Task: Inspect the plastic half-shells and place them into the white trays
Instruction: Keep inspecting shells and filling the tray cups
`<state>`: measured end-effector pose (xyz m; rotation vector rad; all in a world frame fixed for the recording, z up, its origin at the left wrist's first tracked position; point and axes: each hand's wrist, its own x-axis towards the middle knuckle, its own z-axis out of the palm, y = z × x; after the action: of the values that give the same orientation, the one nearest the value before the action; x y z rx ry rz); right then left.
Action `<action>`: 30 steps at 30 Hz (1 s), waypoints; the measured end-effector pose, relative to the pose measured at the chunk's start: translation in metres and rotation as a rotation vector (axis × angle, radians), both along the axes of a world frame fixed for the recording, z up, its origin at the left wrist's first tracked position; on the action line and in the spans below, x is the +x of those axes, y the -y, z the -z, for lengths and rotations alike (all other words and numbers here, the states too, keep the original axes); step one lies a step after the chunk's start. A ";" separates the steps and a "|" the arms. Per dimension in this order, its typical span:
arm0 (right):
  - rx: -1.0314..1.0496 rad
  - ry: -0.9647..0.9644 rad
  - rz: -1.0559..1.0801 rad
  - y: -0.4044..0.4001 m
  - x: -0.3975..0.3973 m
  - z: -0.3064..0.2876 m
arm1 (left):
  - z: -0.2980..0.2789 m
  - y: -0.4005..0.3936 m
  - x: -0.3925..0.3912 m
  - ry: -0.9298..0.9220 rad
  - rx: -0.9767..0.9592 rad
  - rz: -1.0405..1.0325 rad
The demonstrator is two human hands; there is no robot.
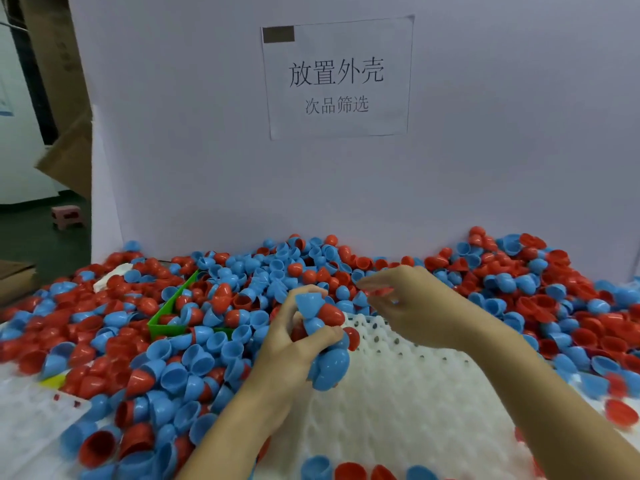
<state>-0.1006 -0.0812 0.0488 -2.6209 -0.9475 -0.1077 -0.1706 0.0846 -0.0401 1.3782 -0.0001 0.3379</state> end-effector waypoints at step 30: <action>0.334 0.003 -0.156 -0.007 -0.026 0.010 | 0.003 0.008 -0.004 0.319 0.813 -0.265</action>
<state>-0.1266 -0.0742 0.0389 -2.2357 -1.0328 -0.2114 -0.1750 0.0769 -0.0433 2.1175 -0.2435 0.8395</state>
